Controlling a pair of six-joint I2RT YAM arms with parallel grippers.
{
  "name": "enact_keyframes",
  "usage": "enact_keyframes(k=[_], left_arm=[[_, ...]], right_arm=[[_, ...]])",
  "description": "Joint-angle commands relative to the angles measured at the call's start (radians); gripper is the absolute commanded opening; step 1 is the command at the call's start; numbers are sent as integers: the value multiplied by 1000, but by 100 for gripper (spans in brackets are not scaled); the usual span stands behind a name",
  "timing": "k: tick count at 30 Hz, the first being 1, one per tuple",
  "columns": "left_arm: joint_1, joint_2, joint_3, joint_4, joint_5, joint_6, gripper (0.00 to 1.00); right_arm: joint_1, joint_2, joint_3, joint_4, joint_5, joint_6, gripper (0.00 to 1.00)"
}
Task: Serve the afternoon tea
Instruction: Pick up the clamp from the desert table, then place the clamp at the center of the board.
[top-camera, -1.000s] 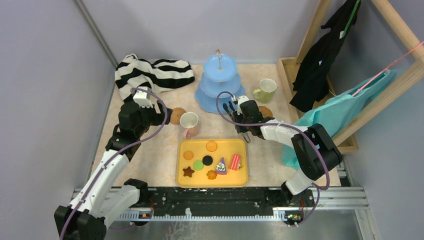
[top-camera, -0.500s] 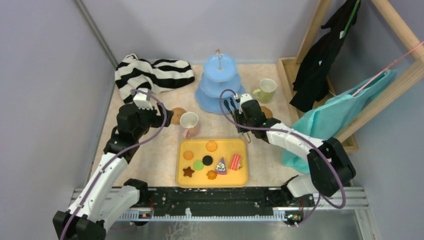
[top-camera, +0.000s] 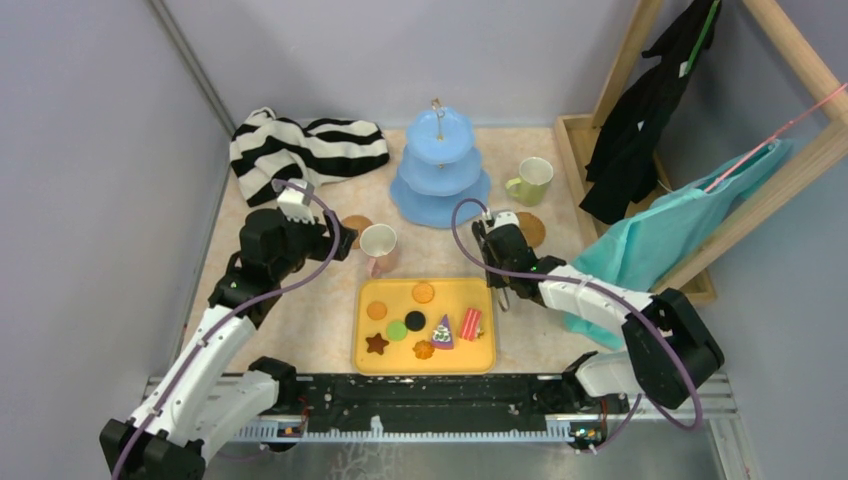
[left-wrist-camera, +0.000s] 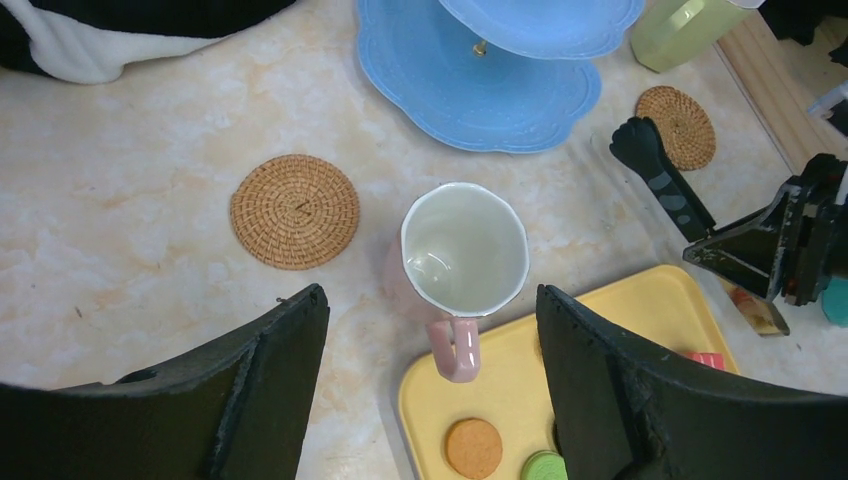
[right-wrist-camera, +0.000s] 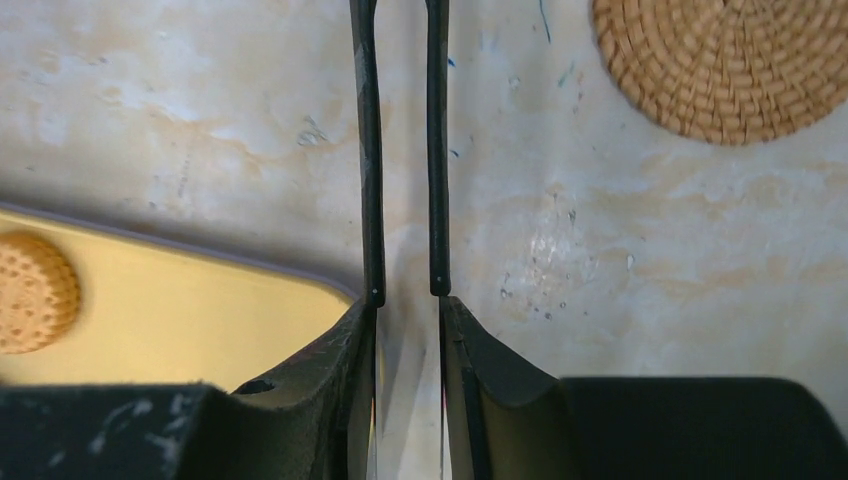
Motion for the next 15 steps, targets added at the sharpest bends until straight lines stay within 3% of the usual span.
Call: enact_keyframes(k=[1, 15], left_arm=[[-18, -13, 38, -4, -2, 3, 81], [-27, -36, 28, 10, -1, 1, 82]], right_arm=[[12, -37, -34, 54, 82, 87, 27], [81, 0, -139, 140, 204, 290, 27]])
